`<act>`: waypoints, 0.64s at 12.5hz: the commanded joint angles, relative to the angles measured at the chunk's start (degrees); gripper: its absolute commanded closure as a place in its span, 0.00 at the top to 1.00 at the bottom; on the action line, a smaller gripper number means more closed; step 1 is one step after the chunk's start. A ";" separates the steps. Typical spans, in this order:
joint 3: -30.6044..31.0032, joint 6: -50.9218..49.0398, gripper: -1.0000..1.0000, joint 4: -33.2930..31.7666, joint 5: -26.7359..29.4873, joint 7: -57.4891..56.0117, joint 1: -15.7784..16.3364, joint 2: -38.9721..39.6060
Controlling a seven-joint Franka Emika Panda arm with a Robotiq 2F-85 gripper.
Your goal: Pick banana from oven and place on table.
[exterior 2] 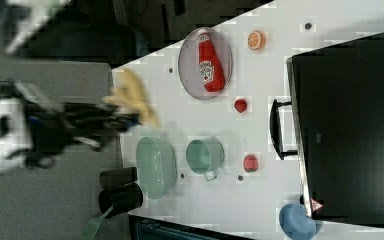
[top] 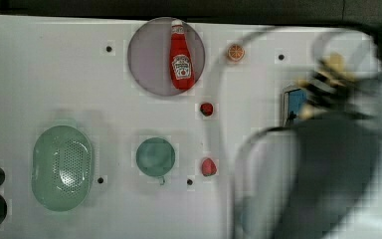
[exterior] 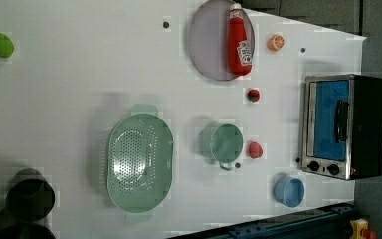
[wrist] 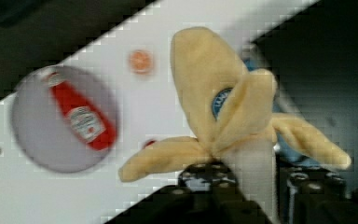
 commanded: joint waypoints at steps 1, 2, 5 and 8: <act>7.87 -0.94 0.25 -2.68 0.28 13.41 4.54 5.67; 9.63 0.31 0.25 -4.18 0.28 16.99 4.54 6.21; 11.46 7.63 0.25 -12.26 0.28 21.96 4.55 7.07; 10.58 19.47 0.25 -23.98 0.28 21.96 4.29 7.27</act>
